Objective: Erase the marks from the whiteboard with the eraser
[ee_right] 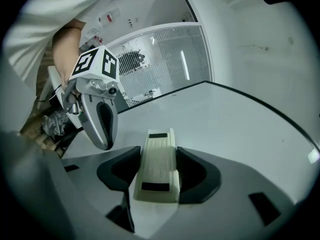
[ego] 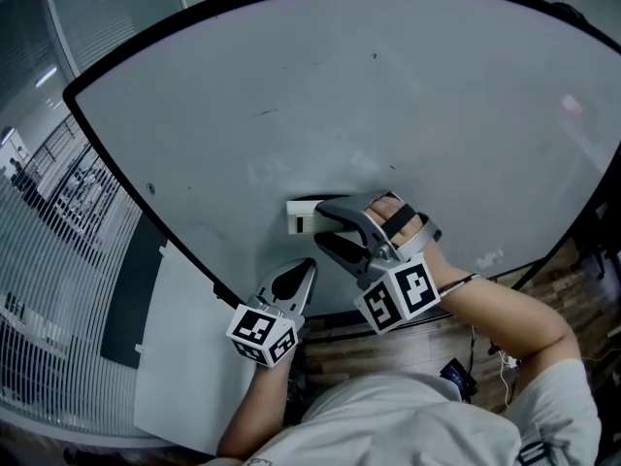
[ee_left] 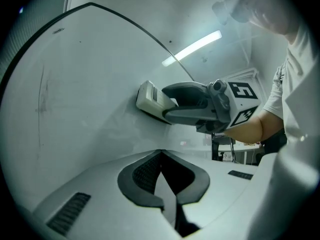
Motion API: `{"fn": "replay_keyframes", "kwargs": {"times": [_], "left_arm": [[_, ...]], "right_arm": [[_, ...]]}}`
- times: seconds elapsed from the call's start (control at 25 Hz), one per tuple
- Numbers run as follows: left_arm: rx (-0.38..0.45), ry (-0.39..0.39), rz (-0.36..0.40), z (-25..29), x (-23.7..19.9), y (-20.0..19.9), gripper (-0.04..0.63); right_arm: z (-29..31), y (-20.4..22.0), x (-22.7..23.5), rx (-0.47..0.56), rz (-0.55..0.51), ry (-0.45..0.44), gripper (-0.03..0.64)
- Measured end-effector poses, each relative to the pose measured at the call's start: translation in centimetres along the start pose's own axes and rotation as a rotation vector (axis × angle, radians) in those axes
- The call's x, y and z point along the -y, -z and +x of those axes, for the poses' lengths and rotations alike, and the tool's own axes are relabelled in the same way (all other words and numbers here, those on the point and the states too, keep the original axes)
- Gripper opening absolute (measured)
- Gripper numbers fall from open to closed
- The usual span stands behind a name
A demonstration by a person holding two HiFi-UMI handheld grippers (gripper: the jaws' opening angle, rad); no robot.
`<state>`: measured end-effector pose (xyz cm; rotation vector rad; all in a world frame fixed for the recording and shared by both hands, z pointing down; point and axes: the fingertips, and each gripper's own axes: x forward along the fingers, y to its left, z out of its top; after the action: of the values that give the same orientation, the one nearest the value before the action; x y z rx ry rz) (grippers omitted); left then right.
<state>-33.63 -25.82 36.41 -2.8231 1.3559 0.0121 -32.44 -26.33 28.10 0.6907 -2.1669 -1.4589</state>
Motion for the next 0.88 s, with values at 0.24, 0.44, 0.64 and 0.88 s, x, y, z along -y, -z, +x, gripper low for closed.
{"fn": "replay_keyframes", "kwargs": {"times": [0.24,0.44,0.64,0.88], "left_arm": [[-0.020,-0.019,-0.007,-0.9,0.0,0.7,0.008],[-0.037,-0.036,-0.022,-1.7,0.0,1.6,0.008],[-0.042,-0.053,-0.033,-2.1,-0.1,2.0,0.008],[-0.037,-0.067,-0.038,-2.4,0.7,2.0,0.008]], "right_arm": [[0.9,1.9,-5.5,-0.039,0.021,-0.075,0.238],[1.1,2.7,-7.6,-0.058,0.023,-0.100,0.238],[0.9,2.4,-7.4,-0.052,0.048,-0.107,0.238],[-1.9,1.6,-7.6,-0.016,0.176,-0.087,0.236]]}}
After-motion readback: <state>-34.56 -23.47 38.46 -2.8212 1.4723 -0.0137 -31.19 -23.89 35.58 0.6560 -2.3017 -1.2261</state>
